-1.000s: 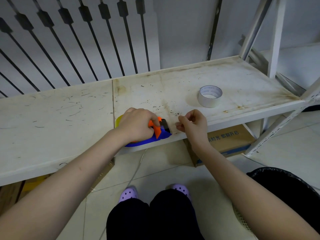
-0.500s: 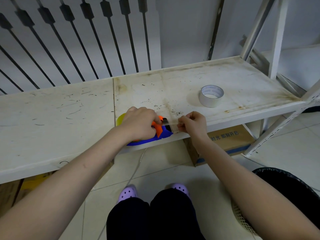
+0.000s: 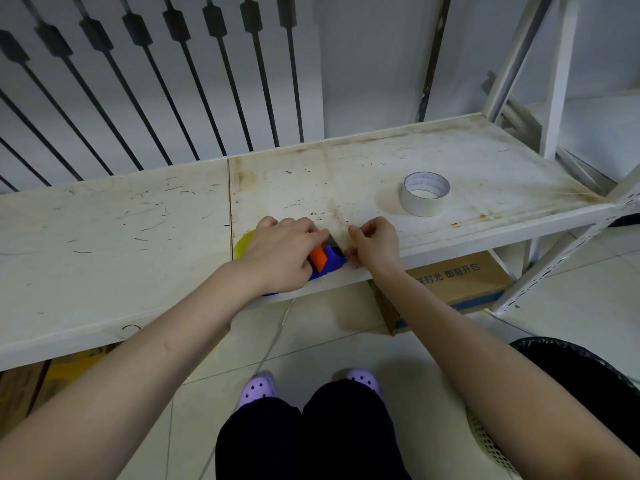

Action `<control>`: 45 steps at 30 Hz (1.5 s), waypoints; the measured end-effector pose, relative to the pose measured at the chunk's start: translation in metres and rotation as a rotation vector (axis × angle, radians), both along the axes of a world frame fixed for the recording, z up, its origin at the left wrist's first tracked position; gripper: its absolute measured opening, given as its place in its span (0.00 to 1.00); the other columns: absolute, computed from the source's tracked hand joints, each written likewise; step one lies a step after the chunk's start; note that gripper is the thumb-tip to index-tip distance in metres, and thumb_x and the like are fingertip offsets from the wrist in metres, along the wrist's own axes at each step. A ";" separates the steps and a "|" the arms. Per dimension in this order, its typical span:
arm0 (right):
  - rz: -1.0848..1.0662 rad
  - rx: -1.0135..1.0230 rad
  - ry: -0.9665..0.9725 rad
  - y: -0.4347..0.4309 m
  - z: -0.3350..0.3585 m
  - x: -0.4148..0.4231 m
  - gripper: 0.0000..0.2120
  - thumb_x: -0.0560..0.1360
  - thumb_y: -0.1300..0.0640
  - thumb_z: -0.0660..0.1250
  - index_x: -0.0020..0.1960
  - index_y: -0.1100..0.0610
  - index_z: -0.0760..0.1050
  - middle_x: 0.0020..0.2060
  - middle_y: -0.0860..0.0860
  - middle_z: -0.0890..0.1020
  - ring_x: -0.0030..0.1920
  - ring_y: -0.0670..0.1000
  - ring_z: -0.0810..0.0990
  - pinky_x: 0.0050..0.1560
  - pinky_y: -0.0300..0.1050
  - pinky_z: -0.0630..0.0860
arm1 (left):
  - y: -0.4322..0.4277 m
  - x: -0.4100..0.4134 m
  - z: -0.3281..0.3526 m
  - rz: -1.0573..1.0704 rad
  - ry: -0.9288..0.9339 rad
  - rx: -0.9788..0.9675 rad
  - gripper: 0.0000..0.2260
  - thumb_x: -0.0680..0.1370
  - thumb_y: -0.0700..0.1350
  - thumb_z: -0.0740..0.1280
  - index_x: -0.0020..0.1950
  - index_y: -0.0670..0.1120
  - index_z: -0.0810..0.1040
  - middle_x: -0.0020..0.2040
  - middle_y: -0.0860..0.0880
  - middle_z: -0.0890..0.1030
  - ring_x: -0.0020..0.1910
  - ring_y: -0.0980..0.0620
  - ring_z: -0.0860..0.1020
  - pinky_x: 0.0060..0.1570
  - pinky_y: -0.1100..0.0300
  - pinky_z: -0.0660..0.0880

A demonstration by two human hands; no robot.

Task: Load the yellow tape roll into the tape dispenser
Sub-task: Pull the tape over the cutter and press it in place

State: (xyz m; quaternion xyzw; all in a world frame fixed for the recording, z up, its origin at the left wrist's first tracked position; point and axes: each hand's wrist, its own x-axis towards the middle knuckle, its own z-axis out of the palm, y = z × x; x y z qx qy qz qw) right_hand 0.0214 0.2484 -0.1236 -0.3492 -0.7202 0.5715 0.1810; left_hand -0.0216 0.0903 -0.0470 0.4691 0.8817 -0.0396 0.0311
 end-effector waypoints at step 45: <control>0.326 0.332 -0.265 0.025 0.022 -0.040 0.06 0.77 0.57 0.61 0.45 0.59 0.66 0.34 0.50 0.71 0.41 0.52 0.72 0.43 0.47 0.70 | 0.002 -0.022 0.006 0.007 -0.085 -0.021 0.16 0.71 0.51 0.64 0.58 0.58 0.79 0.57 0.50 0.76 0.56 0.48 0.75 0.51 0.55 0.71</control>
